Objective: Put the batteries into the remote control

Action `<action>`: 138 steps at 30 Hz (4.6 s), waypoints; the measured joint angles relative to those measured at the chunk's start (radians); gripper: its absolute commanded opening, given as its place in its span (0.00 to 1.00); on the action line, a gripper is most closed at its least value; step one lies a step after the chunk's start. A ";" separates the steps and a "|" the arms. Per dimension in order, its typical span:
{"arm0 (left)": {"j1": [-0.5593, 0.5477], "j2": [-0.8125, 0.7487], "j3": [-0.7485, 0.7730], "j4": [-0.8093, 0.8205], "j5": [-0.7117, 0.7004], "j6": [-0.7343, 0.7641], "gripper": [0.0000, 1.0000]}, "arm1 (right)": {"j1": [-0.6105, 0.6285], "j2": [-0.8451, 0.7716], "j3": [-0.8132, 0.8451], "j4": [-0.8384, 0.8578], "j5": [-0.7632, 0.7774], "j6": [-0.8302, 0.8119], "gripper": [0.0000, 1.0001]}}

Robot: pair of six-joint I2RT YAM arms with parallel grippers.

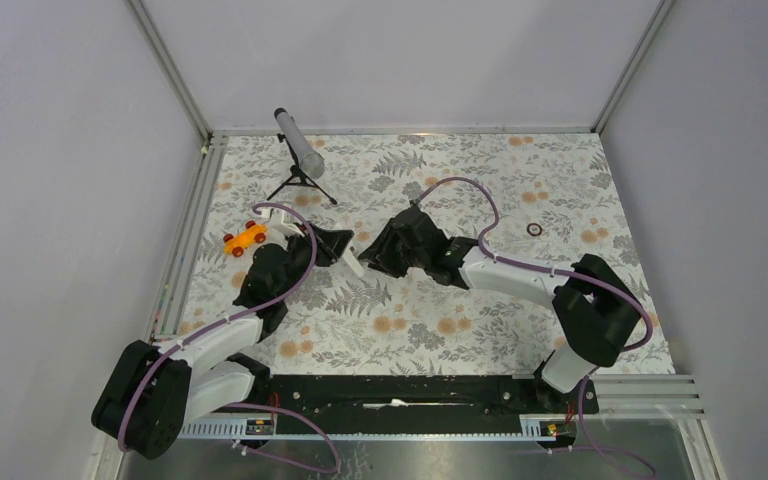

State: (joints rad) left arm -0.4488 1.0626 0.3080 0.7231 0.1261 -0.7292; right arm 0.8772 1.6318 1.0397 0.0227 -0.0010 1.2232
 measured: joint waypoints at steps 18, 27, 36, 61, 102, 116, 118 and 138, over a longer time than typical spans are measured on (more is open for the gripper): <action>0.000 0.000 0.000 -0.010 -0.004 -0.008 0.00 | 0.000 0.000 -0.050 0.092 -0.016 0.084 0.42; 0.000 0.000 0.000 -0.002 -0.014 -0.015 0.00 | 0.000 0.000 -0.050 0.100 -0.016 0.110 0.42; 0.000 0.000 0.000 -0.005 -0.014 -0.018 0.00 | 0.001 0.008 -0.016 0.043 -0.013 0.109 0.41; -0.002 -0.012 0.000 -0.033 -0.025 -0.035 0.00 | 0.004 -0.012 -0.135 0.206 -0.011 0.154 0.46; -0.024 -0.232 0.105 -0.039 0.027 -0.613 0.08 | 0.012 -0.306 -0.426 0.903 -0.214 -0.057 0.83; -0.023 -0.304 0.091 -0.072 0.050 -0.671 0.26 | 0.011 -0.301 -0.428 0.990 -0.226 -0.084 0.66; -0.023 -0.323 0.090 -0.087 0.056 -0.666 0.27 | 0.011 -0.301 -0.428 0.993 -0.228 -0.086 0.63; 0.195 -0.284 0.212 -0.298 0.504 -0.470 0.90 | -0.202 -0.389 -0.420 0.856 -0.537 -0.091 0.05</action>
State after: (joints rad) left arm -0.2543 0.7784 0.5198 0.4248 0.6300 -1.1995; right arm 0.6750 1.2427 0.6197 0.8791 -0.5385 1.1324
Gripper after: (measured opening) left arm 0.885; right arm 0.328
